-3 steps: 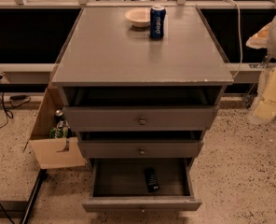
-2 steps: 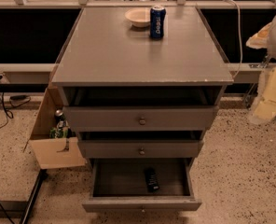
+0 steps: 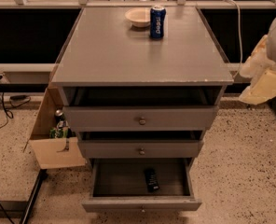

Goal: Close bottom drawer

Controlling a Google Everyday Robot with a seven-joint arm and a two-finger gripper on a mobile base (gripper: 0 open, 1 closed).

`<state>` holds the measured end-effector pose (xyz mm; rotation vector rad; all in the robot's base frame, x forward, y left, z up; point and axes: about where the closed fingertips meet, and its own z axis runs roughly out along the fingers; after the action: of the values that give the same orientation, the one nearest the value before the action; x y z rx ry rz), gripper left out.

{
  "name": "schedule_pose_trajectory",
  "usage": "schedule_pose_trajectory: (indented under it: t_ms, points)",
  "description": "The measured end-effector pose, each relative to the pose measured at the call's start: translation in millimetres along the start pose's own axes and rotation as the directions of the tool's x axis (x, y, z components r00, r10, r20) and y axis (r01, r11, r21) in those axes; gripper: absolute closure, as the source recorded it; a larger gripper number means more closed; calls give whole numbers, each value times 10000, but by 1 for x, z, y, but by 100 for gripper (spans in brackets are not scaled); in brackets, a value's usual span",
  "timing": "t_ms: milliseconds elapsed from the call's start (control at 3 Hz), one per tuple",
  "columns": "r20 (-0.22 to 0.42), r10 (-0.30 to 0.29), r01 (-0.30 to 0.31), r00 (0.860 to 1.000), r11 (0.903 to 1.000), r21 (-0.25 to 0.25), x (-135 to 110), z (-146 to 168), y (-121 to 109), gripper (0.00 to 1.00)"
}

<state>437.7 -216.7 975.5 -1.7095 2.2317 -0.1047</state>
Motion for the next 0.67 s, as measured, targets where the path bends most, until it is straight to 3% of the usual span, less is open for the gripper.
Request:
schedule_pose_trajectory:
  t_ms: [667]
  points:
    - [178,1012,-1009,9947,9947,-174,14,34,17,96]
